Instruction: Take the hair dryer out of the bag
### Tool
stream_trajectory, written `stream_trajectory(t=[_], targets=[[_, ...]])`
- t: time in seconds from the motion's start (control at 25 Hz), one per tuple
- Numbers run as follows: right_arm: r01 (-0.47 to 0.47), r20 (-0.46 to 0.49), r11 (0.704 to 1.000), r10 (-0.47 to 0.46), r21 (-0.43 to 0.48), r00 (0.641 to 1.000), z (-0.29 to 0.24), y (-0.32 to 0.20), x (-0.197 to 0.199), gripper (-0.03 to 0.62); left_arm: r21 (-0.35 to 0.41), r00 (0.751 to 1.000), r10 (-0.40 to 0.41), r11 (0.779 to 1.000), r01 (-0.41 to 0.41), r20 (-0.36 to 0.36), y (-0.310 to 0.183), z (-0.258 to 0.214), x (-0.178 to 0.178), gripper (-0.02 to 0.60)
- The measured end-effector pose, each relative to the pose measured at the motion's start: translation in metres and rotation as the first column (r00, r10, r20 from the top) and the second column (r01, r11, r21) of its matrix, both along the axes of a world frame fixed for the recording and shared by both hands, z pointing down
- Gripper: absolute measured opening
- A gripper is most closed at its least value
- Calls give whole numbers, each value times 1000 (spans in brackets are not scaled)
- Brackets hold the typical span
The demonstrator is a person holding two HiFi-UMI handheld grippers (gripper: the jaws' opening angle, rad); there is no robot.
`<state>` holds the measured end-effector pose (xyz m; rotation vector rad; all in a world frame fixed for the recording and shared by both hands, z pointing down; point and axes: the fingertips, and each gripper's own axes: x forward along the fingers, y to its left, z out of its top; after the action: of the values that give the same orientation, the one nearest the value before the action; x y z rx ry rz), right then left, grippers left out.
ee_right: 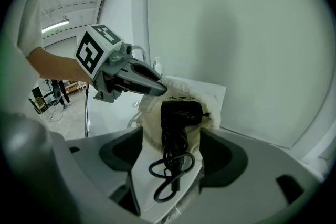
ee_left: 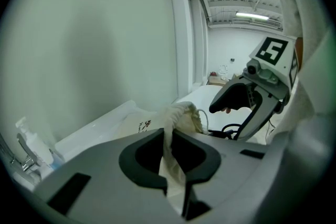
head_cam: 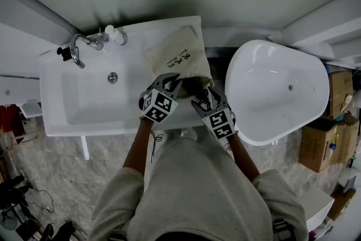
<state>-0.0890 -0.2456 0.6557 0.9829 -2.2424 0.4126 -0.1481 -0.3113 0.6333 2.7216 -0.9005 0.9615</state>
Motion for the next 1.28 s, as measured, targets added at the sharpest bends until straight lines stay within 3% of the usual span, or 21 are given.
stream_trajectory(t=[0.24, 0.64, 0.96, 1.28], targets=[[71, -25, 996, -72, -47, 997, 12, -11, -17, 364, -3, 1000, 3, 1000, -3, -9, 0, 0, 1, 37], [142, -97, 978, -158, -153, 983, 50, -36, -40, 367, -7, 1000, -4, 1000, 4, -24, 2, 0, 1, 37], [171, -110, 938, -213, -300, 971, 70, -41, -50, 374, -11, 999, -2, 1000, 2, -32, 3, 1, 1, 37], [120, -170, 893, -212, -435, 962, 90, -45, -49, 374, -22, 999, -1, 1000, 0, -47, 1, 2, 3, 37]])
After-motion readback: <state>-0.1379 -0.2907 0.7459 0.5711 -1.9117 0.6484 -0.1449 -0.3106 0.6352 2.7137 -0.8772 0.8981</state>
